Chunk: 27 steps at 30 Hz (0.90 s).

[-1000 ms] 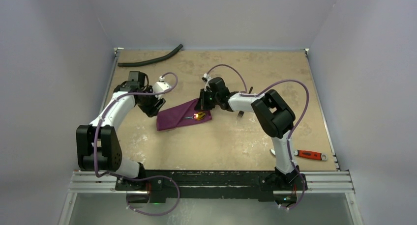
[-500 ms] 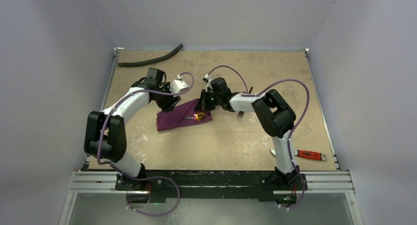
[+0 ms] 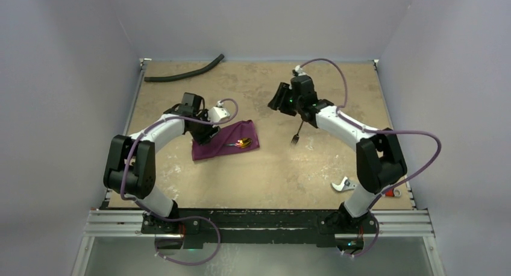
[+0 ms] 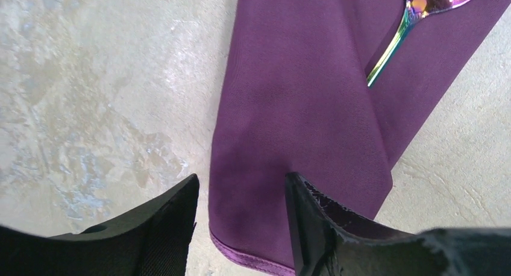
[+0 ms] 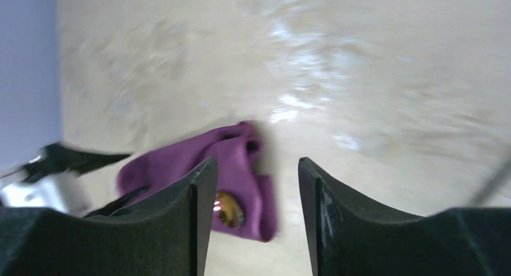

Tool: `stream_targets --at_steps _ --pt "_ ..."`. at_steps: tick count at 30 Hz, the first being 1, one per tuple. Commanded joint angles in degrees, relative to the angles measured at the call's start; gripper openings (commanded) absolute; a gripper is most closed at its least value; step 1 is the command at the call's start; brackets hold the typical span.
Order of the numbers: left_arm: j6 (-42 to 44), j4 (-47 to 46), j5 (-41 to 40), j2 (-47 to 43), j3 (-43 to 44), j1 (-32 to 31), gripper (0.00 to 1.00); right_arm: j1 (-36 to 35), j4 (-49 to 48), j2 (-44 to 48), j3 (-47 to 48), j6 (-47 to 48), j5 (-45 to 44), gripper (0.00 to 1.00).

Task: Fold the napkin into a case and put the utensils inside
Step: Pick up the fork from the center of the board.

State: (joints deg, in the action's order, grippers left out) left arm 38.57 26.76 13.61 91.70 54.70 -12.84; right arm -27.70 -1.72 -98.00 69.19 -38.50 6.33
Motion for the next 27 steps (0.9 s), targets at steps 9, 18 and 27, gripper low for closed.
stream_targets --at_steps 9,18,27 --pt "-3.4 0.4 -2.2 -8.4 11.8 0.5 0.75 3.7 16.1 -4.3 -7.2 -3.7 -26.9 0.66" --pt "-5.9 -3.1 -7.9 -10.6 15.6 5.4 0.88 3.7 13.0 -6.6 -7.7 -3.1 -26.1 0.50" --pt "-4.0 0.1 -1.4 -9.8 18.2 7.7 0.95 3.5 10.1 -7.7 -6.9 -0.6 -25.0 0.00"
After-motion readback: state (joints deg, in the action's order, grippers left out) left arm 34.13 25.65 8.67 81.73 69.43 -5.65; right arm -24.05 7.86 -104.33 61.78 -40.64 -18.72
